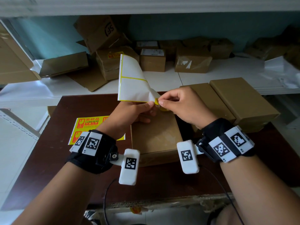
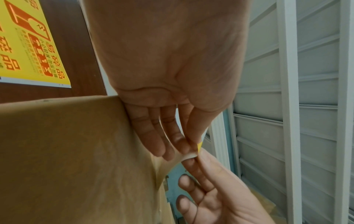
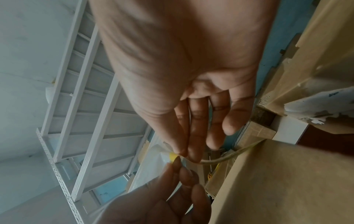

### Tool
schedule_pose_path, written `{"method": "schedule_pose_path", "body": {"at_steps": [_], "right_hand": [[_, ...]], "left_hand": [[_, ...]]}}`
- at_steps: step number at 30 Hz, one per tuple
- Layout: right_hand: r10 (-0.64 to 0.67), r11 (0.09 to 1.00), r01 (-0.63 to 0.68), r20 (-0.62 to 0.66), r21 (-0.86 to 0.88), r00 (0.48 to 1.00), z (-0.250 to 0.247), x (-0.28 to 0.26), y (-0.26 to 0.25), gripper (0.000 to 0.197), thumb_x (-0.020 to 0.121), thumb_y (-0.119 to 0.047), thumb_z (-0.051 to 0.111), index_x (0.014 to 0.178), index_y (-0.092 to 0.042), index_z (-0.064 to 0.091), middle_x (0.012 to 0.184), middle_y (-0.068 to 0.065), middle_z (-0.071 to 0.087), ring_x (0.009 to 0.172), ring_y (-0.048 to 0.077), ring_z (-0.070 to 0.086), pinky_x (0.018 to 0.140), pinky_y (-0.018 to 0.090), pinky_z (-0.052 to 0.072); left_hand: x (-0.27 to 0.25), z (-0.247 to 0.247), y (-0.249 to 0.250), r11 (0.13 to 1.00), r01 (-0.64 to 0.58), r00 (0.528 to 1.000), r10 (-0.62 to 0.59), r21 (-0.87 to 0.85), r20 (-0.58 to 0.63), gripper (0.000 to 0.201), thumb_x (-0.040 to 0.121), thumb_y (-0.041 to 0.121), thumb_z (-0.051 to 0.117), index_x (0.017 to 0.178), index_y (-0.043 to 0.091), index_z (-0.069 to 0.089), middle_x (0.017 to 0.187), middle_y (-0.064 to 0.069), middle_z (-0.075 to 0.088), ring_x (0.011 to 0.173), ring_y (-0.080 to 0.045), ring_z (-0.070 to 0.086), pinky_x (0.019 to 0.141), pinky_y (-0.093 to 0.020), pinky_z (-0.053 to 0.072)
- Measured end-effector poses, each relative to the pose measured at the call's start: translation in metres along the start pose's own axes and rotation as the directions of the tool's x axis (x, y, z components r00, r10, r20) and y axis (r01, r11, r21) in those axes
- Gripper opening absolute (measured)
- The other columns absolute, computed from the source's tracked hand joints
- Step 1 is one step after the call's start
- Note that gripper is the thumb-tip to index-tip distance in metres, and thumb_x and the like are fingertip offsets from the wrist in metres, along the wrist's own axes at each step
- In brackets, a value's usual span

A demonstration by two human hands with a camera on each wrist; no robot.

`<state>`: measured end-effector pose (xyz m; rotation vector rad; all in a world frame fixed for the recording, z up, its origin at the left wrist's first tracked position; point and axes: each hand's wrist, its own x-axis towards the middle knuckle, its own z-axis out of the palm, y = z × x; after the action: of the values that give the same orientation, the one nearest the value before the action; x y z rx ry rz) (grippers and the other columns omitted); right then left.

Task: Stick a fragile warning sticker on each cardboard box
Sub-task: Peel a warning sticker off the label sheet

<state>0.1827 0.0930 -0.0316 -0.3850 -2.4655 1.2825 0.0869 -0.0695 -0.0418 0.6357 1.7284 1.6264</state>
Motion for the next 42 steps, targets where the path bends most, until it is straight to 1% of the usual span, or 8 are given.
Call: {"method": "schedule_pose_path", "body": {"at_steps": [4,9,17,22,26,29,36,42], "right_hand": [[-0.018,1.000,0.018,-0.002,0.019,1.000,-0.004,-0.001,-0.003,0.007,0.088,-0.021,0.073,0.091,-0.021,0.080,0.082,-0.006,0.074,0.077,0.009,0.068,0.068,0.027,0.054],[-0.081,0.991,0.083,-0.019,0.103,0.997,-0.007,-0.001,-0.006,0.016,0.081,-0.018,0.080,0.096,-0.019,0.077,0.083,0.005,0.075,0.077,0.011,0.068,0.080,0.036,0.058],[-0.121,0.990,0.121,-0.009,0.069,0.993,-0.004,-0.001,-0.008,0.018,0.080,-0.013,0.081,0.096,-0.020,0.077,0.083,0.001,0.073,0.069,0.001,0.063,0.073,0.025,0.053],[-0.113,0.992,0.113,-0.012,0.047,0.994,-0.004,-0.002,-0.008,0.019,0.080,-0.014,0.081,0.093,-0.026,0.075,0.080,-0.009,0.071,0.063,-0.003,0.060,0.067,0.017,0.050],[-0.087,0.995,0.087,-0.009,0.039,0.996,-0.003,-0.002,-0.009,0.015,0.081,-0.017,0.081,0.092,-0.025,0.076,0.080,-0.011,0.073,0.067,0.007,0.066,0.068,0.031,0.057],[-0.094,0.995,0.094,0.005,0.025,0.996,-0.002,-0.003,-0.010,0.013,0.081,-0.023,0.081,0.093,-0.019,0.079,0.080,-0.009,0.075,0.074,0.006,0.070,0.073,0.030,0.059],[-0.094,0.995,0.093,-0.016,-0.022,0.995,-0.003,-0.005,-0.013,0.004,0.082,-0.027,0.080,0.086,-0.027,0.079,0.078,-0.009,0.076,0.077,0.008,0.071,0.078,0.038,0.059],[-0.085,0.995,0.084,-0.010,-0.061,0.996,-0.007,-0.007,-0.015,0.007,0.087,-0.023,0.075,0.090,-0.025,0.081,0.080,-0.013,0.076,0.080,0.000,0.069,0.080,0.029,0.057]], "left_hand": [[0.001,-0.001,0.001,0.993,0.015,1.000,-0.017,-0.116,-0.013,0.026,0.100,0.012,0.052,0.116,-0.004,0.065,0.101,-0.012,0.071,0.096,-0.018,0.068,0.072,-0.030,0.058],[-0.001,-0.003,0.006,0.965,0.038,0.996,-0.015,-0.259,0.092,0.032,0.101,0.012,0.044,0.120,-0.006,0.063,0.117,-0.018,0.069,0.112,-0.024,0.065,0.080,-0.034,0.057],[-0.003,0.000,0.007,0.965,-0.009,0.996,0.031,-0.261,0.079,0.018,0.099,0.012,0.052,0.090,0.005,0.065,0.091,-0.006,0.074,0.093,-0.017,0.073,0.071,-0.031,0.058],[-0.002,-0.001,0.004,0.978,0.015,0.999,-0.004,-0.207,0.054,0.021,0.097,0.014,0.056,0.106,0.001,0.070,0.104,-0.011,0.074,0.099,-0.016,0.069,0.073,-0.026,0.056],[-0.002,-0.002,0.002,0.988,-0.007,1.000,0.007,-0.151,-0.004,0.017,0.093,0.017,0.062,0.103,0.007,0.072,0.092,-0.003,0.074,0.087,-0.010,0.068,0.070,-0.024,0.055],[-0.003,-0.001,0.002,0.994,-0.027,1.000,0.025,-0.108,-0.020,0.012,0.091,0.017,0.064,0.097,0.011,0.073,0.085,-0.001,0.072,0.083,-0.009,0.066,0.068,-0.022,0.054],[-0.004,0.000,0.005,0.996,-0.022,0.999,0.019,-0.091,-0.029,0.014,0.093,0.012,0.063,0.101,0.006,0.072,0.094,-0.007,0.074,0.086,-0.013,0.068,0.068,-0.025,0.054],[-0.004,0.002,0.005,0.995,0.024,0.999,-0.027,-0.101,-0.021,0.017,0.095,0.017,0.061,0.103,0.008,0.073,0.101,-0.007,0.076,0.088,-0.015,0.069,0.071,-0.027,0.054]]}}
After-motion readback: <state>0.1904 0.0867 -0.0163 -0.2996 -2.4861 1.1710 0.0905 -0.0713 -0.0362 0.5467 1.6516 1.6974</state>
